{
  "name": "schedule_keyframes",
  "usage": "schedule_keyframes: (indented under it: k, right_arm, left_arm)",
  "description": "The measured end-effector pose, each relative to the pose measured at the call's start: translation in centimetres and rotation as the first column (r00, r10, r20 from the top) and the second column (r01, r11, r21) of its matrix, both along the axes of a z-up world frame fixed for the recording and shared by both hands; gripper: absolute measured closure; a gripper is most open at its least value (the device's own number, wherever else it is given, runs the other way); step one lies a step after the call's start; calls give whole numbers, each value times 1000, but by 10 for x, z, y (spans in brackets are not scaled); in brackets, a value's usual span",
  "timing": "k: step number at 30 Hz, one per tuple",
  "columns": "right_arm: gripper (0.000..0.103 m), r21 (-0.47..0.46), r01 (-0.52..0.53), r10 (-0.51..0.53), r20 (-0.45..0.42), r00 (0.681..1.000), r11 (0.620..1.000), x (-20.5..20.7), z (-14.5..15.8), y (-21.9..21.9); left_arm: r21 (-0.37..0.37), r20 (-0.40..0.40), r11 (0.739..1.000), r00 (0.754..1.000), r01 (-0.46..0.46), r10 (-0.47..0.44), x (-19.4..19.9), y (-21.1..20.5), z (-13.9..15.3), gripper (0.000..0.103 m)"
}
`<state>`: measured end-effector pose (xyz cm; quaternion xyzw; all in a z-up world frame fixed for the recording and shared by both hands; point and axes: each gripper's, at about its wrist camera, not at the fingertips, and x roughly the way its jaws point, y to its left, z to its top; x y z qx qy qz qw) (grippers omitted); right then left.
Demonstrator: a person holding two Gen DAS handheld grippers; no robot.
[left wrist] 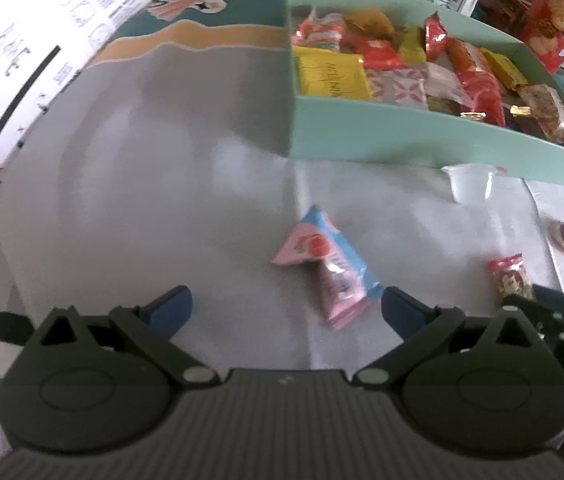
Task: Organize snacks
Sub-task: 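Grasp pink-blue candy with left tool while right tool grasps red-white candy packet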
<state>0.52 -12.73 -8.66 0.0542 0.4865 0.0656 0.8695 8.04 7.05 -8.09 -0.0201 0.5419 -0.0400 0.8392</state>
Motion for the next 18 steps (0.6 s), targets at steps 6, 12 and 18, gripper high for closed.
schedule_keyframes:
  k: [6,12,18]
  right_arm:
    - [75,31,27,-28,11,1000,999,-9,0,-12]
    - [75,56,30,-32,24,999,998,-10,-2,-15]
    - [75,65,31,-34,41,999,997,-13,-3,-14]
  left_arm:
    - [-9,-11,1000,1000,-29,29,11,-13,-3,5]
    - [26,6,1000,1000,3,-3,16,-28,-3,14]
    - [40,74,996,994,76,-79,11,-37,3,61]
